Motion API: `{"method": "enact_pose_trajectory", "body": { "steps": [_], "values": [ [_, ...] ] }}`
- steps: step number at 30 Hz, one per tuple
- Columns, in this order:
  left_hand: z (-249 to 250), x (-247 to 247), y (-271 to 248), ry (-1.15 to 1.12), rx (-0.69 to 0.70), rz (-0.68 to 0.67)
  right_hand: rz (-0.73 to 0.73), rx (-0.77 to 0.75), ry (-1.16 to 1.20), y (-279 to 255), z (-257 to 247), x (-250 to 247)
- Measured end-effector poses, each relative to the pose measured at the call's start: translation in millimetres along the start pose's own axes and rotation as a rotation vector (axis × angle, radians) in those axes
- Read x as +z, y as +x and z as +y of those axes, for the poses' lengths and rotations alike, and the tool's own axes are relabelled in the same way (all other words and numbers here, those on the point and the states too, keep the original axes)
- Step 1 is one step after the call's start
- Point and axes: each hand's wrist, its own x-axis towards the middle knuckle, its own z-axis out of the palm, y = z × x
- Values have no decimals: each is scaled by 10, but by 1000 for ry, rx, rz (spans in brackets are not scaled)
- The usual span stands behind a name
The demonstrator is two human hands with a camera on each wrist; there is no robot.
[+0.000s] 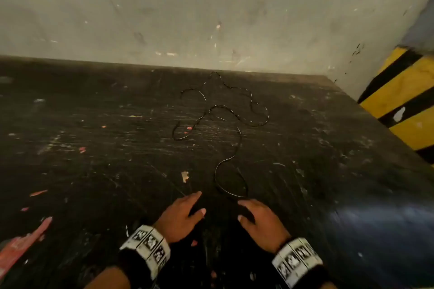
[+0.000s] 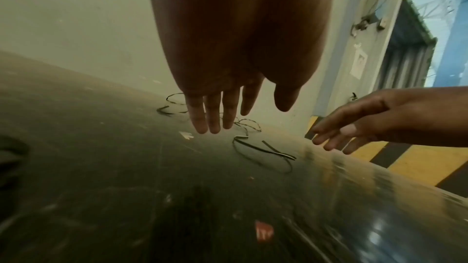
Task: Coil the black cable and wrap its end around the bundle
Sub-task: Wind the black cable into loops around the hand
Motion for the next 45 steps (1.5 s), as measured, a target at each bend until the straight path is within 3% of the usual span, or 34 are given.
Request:
{"method": "enact_pose_trajectory", "body": {
  "steps": [8,11,15,20,24,29,31,35,40,45],
  "values": [
    [58,75,752,146,-105,-127,-137,-55,-442,897,59,73],
    [67,73,890,107,-125,-133,-176,-62,-445,1050,75,72],
    [1,18,1016,-108,-131,-104,-211,-27,-122,1230,73,-19],
    [132,-114,881,-427,111,-174,-150,119,643,1266,-223,-313],
    [389,-324,665,-608,212,-172,-196,100,854,1162,-527,-622],
    [640,-674,321,-770,216,-169,-15,-68,623,1013,-714,-876],
    [777,-809,138,-908,233,-175,62,-243,449,945,-733,-947],
    [1030,-1004,-197,-1129,289,-237,25,-566,178,826,-832,-996],
    [1186,-995,-520,-1303,335,-349,220,-687,123,672,-1067,-1032],
    [1185,-944,-711,-1316,369,-479,305,-692,40,520,-1198,-1150]
  ]
}}
